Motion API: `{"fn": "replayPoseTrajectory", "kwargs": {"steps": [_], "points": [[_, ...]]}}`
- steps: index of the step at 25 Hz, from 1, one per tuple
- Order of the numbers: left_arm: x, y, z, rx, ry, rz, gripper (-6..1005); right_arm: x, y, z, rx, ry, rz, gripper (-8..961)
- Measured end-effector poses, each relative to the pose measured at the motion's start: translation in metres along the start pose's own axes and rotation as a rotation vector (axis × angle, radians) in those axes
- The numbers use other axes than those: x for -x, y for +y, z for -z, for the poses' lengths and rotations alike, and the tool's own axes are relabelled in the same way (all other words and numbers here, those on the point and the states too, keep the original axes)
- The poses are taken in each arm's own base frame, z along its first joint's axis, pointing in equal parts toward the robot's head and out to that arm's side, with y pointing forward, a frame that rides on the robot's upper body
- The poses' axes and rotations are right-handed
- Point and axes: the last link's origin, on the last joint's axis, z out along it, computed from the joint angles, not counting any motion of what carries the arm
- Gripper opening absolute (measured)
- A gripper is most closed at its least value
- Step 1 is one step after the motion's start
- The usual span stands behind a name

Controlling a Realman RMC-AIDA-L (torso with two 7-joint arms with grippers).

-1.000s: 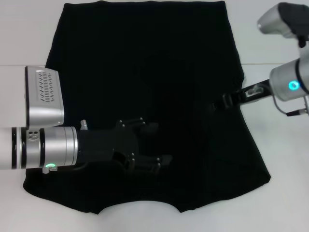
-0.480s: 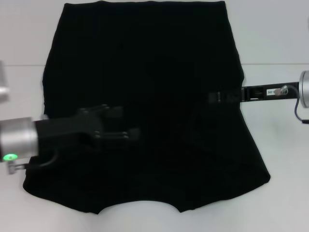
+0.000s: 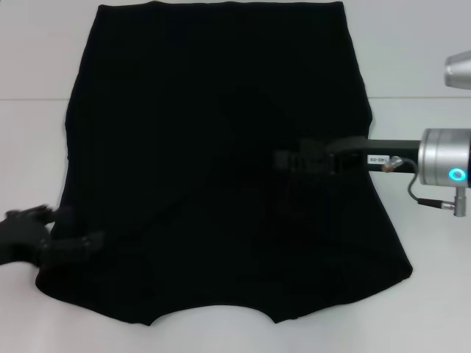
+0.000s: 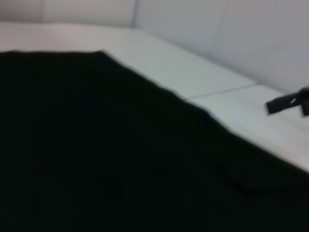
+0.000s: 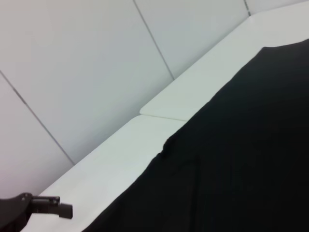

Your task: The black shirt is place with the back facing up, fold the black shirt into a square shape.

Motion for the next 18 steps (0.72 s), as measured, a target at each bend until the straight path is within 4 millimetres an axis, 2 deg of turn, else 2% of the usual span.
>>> {"fn": "replayPoseTrajectory", "kwargs": {"steps": [5, 10, 18], "points": [[0.024, -0.011, 0.013, -0.093, -0.089, 0.035, 902, 0.007, 0.007, -0.010, 0.022, 0.007, 0.019, 880], [0.038, -0.017, 0.012, -0.151, -0.162, 0.042, 902, 0.010, 0.010, -0.016, 0.034, 0.012, 0.020, 881], [0.037, -0.017, 0.009, -0.151, -0.172, 0.036, 878, 0.012, 0.011, -0.018, 0.036, 0.010, 0.018, 881]]}}
